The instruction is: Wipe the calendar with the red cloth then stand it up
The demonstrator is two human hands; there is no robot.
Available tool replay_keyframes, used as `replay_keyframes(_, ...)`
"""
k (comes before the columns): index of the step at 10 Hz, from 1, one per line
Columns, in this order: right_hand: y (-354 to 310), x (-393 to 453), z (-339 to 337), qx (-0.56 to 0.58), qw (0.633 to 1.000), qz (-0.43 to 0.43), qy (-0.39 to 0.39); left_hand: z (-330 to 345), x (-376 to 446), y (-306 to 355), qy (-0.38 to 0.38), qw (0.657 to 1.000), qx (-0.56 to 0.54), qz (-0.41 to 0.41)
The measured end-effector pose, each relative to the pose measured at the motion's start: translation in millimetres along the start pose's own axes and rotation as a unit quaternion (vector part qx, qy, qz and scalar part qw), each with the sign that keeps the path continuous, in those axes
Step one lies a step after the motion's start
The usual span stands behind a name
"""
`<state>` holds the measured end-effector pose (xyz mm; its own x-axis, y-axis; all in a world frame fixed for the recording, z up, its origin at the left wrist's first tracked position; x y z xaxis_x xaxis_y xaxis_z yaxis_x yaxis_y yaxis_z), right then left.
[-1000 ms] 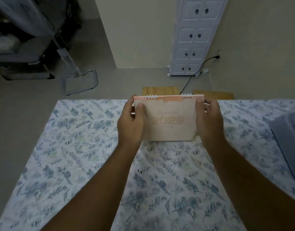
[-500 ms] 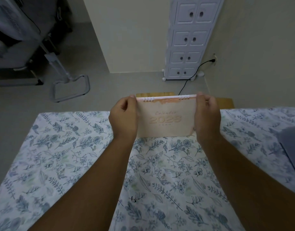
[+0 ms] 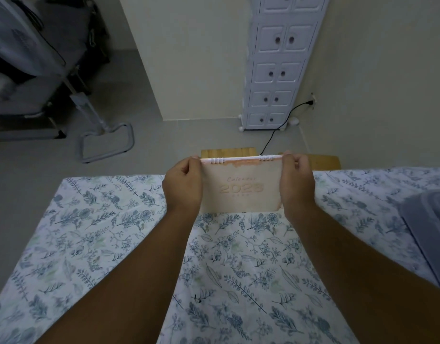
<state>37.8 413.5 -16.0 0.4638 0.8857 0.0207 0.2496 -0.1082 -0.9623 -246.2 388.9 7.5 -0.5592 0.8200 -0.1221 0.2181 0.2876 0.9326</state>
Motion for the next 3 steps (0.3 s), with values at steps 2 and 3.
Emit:
replay_keyframes(2,-29,1,-4,-0.173,0.980,-0.031,-0.088,-11,-4,30,-0.033,0.993,0.101,0.052)
replay_keyframes(3,-67,-11,-12,-0.294,0.935,-0.094,-0.172,-23,-19,62,-0.041,0.972,0.215,0.091)
Point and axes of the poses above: each hand's wrist, its own x-axis towards the middle knuckle, its own z-axis out of the palm, y = z × x, the point moved 8 cm from there along x, towards the middle knuckle, and after that the axes turned 7 degrees about -z, right-handed, at the moved point
